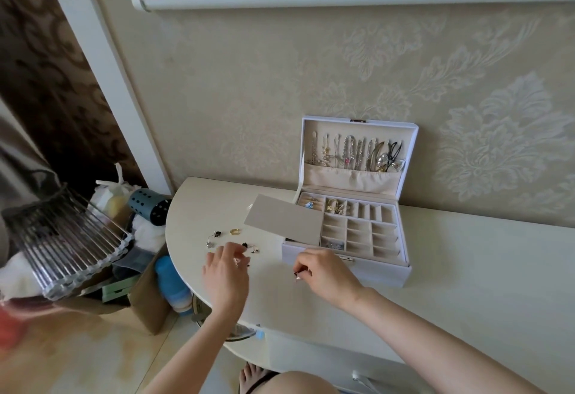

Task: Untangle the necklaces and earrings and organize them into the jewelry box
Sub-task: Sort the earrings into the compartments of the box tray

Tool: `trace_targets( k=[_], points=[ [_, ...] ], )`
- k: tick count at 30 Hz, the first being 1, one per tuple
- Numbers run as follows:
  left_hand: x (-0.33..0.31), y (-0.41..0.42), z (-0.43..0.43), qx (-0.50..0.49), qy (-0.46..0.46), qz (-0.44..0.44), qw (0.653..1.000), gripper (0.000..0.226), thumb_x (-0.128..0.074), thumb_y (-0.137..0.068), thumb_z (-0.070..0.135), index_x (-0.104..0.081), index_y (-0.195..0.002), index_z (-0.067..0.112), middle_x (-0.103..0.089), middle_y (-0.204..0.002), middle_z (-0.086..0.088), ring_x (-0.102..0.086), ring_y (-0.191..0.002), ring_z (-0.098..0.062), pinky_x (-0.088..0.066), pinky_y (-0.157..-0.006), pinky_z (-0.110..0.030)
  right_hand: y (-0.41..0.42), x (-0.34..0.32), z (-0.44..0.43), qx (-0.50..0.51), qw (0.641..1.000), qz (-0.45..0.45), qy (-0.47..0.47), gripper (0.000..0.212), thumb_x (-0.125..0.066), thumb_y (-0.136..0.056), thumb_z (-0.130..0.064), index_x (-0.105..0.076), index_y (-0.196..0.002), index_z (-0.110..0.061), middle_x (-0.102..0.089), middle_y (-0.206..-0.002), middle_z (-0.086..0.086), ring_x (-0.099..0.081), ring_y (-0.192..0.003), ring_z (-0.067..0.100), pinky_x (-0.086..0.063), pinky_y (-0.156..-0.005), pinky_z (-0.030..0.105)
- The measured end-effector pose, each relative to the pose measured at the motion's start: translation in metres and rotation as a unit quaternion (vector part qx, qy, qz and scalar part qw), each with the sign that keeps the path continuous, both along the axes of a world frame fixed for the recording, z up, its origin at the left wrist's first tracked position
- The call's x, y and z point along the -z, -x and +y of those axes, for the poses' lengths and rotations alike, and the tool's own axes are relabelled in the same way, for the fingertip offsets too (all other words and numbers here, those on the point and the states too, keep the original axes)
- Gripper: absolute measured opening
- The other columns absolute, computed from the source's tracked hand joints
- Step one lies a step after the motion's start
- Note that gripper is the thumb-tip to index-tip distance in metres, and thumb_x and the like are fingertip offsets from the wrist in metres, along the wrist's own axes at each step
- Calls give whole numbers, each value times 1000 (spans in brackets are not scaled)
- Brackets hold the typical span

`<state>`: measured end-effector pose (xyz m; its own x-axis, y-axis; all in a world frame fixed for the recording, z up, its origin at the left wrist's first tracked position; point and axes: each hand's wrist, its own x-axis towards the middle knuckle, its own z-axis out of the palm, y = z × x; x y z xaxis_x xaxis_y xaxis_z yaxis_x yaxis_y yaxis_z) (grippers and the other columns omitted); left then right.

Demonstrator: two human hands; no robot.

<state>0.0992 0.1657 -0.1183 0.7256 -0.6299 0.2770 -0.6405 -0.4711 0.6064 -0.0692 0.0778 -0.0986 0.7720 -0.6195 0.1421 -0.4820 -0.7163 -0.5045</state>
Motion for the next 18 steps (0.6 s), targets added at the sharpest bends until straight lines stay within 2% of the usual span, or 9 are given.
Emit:
trace_targets(
  k=[3, 8, 11, 14, 18],
  points=[
    [8, -18, 3, -29, -24, -22, 999, 18, -66, -84, 17, -64, -102, 15, -63, -105, -6, -48, -98, -29, -33, -78, -34, -3, 3, -2, 9, 1000, 27, 10, 9, -57, -83, -6, -66, -86, -8, -66, -94, 5, -59, -92, 23, -45, -79, 32],
    [7, -36, -18, 20, -77, -85, 993, 29, -59, -89, 29, -61, -117, 20, -58, -117, -3, -44, -107, -25, -31, -85, -32, -3, 3, -1, 8, 996, 83, 23, 15, -55, -88, -13, -65, -99, -8, -64, -105, 6, -58, -98, 24, -41, -80, 30],
    [2, -39, -38, 56, -135, -104, 984, 28, -58, -90, 33, -61, -115, 23, -56, -119, 0, -42, -110, -22, -29, -87, -29, -1, 3, 1, 12, 999, 49, 9, 20, -50, -91, -12, -67, -100, -8, -64, -104, 5, -62, -96, 22, -46, -83, 31],
    [4, -41, -48, 76, -188, -103, 974, 16, -56, -90, 32, -63, -104, 25, -58, -115, 2, -43, -108, -20, -27, -85, -26, -2, 0, 4, 8, 1000, -1, 7, 20, -49, -91, -11, -68, -96, -10, -65, -97, 2, -64, -90, 19, -48, -79, 30],
    [2, -32, -40, 73, -136, -90, 984, 14, -61, -87, 33, -64, -91, 19, -63, -102, 4, -48, -100, -20, -27, -79, -27, -8, -3, 4, 13, 998, -65, -14, 19, -51, -91, -9, -69, -100, -11, -66, -102, 2, -65, -84, 16, -51, -76, 29]
  ],
)
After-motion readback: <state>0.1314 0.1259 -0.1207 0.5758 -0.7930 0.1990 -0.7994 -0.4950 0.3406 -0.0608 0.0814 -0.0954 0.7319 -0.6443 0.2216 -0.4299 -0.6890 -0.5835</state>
